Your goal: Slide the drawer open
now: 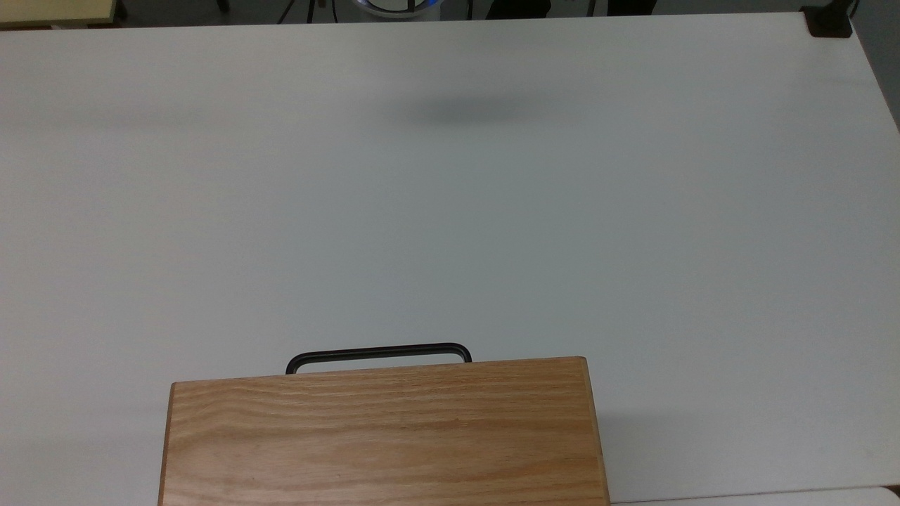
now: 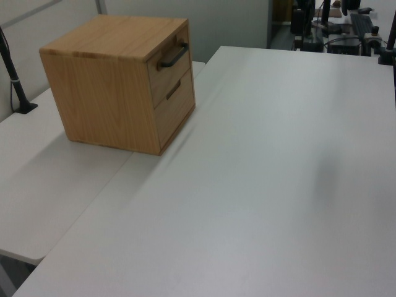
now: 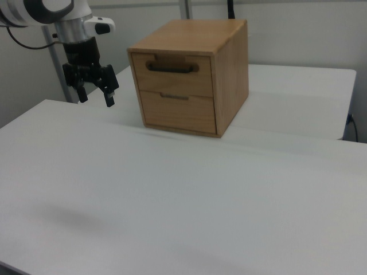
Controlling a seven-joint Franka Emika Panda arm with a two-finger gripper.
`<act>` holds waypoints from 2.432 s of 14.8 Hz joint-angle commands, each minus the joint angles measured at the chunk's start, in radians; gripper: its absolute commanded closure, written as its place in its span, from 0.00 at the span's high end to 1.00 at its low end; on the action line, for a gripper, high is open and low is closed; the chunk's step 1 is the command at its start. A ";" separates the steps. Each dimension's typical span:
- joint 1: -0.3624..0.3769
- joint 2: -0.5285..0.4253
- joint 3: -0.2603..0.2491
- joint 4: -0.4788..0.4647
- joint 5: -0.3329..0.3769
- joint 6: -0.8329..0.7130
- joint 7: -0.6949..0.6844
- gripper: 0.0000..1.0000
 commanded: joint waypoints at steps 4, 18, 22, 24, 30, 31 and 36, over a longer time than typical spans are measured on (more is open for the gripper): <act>0.005 0.002 -0.008 -0.019 -0.015 0.009 0.015 1.00; 0.000 0.046 -0.012 0.026 -0.015 -0.057 0.075 1.00; 0.002 0.086 -0.011 0.029 -0.014 -0.033 0.407 1.00; -0.001 0.120 -0.009 0.079 -0.003 0.037 0.577 1.00; -0.006 0.184 -0.013 0.081 0.020 0.361 1.076 1.00; -0.006 0.210 -0.013 0.081 0.026 0.413 1.145 1.00; -0.006 0.276 -0.013 0.073 0.031 0.728 1.366 1.00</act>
